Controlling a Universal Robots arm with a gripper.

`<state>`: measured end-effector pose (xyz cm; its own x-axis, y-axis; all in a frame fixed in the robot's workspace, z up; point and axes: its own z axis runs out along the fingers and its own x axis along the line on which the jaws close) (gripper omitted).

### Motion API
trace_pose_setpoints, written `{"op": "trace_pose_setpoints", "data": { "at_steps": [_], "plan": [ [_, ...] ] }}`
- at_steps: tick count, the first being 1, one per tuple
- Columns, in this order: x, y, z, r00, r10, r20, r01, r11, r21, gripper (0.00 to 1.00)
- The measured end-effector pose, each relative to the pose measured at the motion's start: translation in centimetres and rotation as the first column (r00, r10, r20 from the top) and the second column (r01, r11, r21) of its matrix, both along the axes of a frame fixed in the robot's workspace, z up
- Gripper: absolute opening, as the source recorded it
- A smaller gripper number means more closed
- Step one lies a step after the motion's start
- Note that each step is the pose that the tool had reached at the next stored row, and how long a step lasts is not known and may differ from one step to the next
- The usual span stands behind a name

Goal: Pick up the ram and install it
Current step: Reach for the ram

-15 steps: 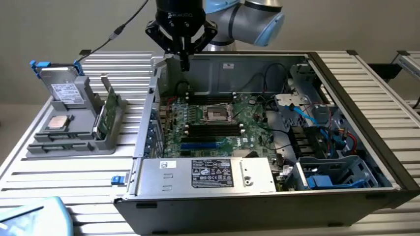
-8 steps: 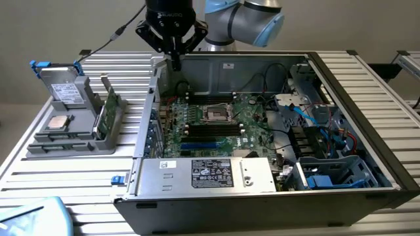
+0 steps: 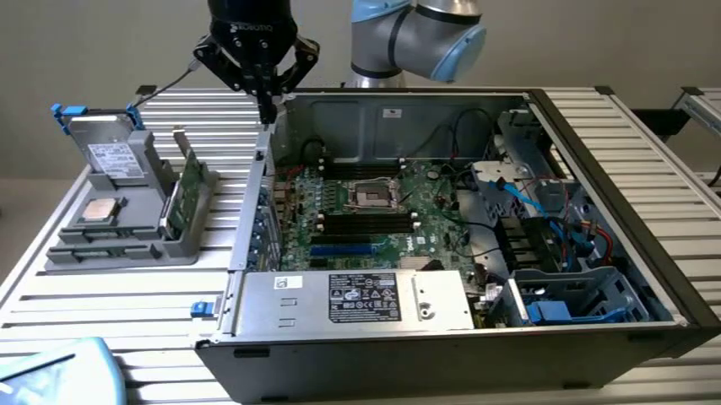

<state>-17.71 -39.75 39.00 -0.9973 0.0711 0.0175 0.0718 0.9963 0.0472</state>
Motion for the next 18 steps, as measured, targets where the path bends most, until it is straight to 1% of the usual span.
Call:
{"op": "trace_pose_setpoints", "data": {
  "at_steps": [4,5,7,13,18],
  "plan": [
    [-1.8,0.06,-0.30,1.0000,0.000,-0.0066,0.000,1.0000,-0.0001,0.11],
    [-2.6,0.08,-0.42,1.0000,0.000,-0.0097,0.000,1.0000,-0.0001,0.11],
    [-3.5,0.10,-0.55,0.9999,0.001,-0.0140,-0.001,1.0000,0.0000,0.11],
    [-6.0,0.15,-0.96,0.9997,0.002,-0.0256,-0.002,1.0000,0.0000,0.11],
    [-8.0,0.19,-1.33,0.9994,0.004,-0.0339,-0.005,1.0000,0.0000,0.11]
  ]
}}
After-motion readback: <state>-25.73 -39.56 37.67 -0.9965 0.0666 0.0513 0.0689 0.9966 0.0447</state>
